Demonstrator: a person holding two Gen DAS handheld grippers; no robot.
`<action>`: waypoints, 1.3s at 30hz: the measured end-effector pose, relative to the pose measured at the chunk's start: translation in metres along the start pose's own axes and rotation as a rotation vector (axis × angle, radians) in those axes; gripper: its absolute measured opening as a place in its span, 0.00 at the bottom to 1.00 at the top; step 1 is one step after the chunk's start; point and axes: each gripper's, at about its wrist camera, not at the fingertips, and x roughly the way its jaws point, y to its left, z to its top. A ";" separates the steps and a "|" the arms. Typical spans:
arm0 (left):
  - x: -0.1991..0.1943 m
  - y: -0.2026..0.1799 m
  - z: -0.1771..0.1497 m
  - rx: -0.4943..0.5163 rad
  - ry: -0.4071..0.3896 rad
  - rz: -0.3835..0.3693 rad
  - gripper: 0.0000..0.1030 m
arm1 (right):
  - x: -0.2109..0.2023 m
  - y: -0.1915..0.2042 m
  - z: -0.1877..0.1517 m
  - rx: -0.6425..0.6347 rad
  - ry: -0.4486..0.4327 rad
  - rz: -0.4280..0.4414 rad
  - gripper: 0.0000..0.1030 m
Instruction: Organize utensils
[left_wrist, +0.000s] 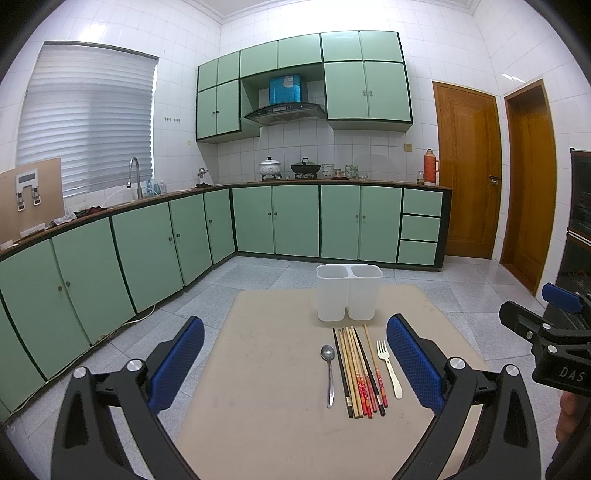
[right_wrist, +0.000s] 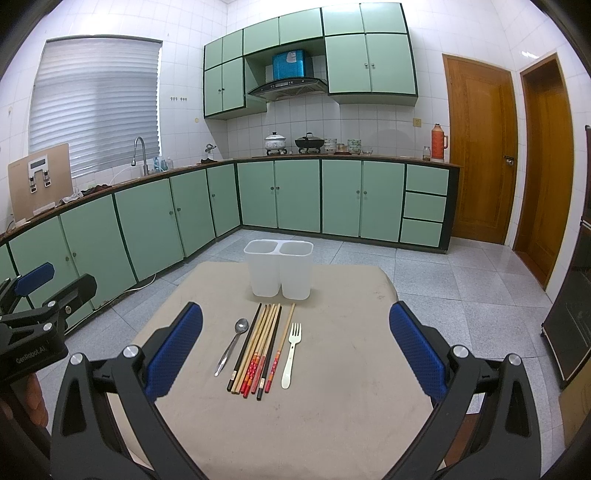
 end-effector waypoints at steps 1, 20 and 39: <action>0.000 0.000 0.000 0.000 0.000 0.000 0.94 | 0.000 0.000 0.000 0.000 0.000 0.000 0.95; -0.002 0.014 0.003 -0.002 0.009 0.005 0.94 | 0.007 0.000 -0.001 0.002 0.016 0.000 0.95; 0.116 0.039 -0.022 0.021 0.218 0.063 0.94 | 0.099 -0.005 -0.016 -0.044 0.143 -0.062 0.95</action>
